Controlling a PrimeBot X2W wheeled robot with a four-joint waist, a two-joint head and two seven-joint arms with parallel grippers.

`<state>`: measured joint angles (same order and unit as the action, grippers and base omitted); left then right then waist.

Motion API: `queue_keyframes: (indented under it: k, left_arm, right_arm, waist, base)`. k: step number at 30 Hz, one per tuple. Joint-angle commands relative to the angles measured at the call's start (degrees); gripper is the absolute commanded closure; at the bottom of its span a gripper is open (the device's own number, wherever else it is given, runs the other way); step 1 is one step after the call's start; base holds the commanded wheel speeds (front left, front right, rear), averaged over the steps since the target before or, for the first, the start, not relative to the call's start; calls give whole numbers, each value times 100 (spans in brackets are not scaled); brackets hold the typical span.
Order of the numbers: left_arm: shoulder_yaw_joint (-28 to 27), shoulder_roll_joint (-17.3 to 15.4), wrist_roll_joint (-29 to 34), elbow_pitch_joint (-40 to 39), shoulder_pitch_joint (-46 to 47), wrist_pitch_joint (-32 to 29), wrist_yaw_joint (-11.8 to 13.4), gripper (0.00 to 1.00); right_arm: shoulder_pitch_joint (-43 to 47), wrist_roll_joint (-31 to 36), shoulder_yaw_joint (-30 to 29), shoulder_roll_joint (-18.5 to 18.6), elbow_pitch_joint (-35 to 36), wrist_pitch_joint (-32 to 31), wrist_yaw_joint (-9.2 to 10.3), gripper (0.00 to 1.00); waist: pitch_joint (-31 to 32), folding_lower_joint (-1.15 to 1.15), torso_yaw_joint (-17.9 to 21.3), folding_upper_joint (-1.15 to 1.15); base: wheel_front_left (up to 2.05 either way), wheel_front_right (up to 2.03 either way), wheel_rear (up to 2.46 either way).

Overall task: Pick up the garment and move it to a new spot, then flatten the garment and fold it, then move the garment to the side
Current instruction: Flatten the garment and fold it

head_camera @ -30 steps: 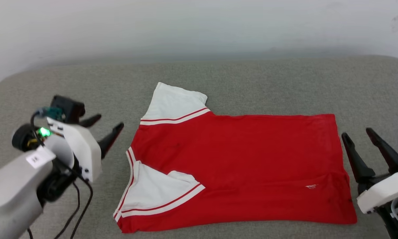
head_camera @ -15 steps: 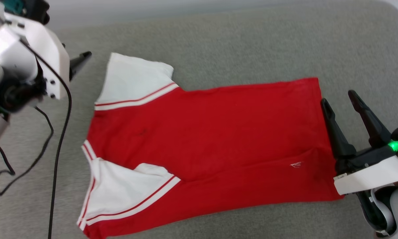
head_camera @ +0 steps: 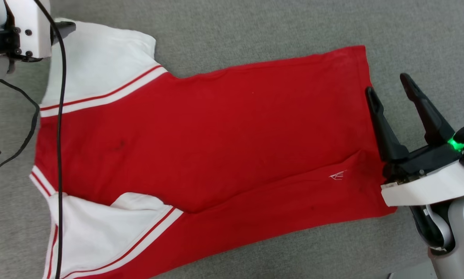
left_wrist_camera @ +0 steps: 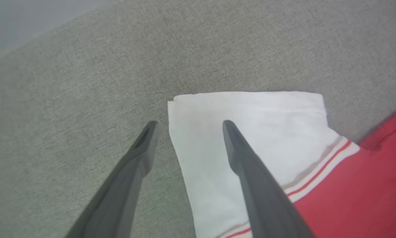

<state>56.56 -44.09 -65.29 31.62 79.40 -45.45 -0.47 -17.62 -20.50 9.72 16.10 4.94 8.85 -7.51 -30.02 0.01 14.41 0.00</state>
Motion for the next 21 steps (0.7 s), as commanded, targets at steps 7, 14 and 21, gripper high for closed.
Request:
queue_keyframes:
  k: [7,14,21]
  left_arm:
    - [306,9,255,233,-4,-217,-99,0]
    - [457,80,310,419,-277,-120,-230,100]
    - [454,177,522,379,-172,414,-380,100]
  right_arm:
    - [-243,67,-1,-9,-24,85,5,0]
    - [-293,59,-16,-55,-44,100,5,0]
    - [-479,123,-132,113,31,2,5,0]
  waist:
    - [-377,-1,124,0]
    - [-408,-1,100,0]
    - [-309,-1,37,0]
  base:
    - [0,0,0]
    - [0,0,0]
    - [0,0,0]
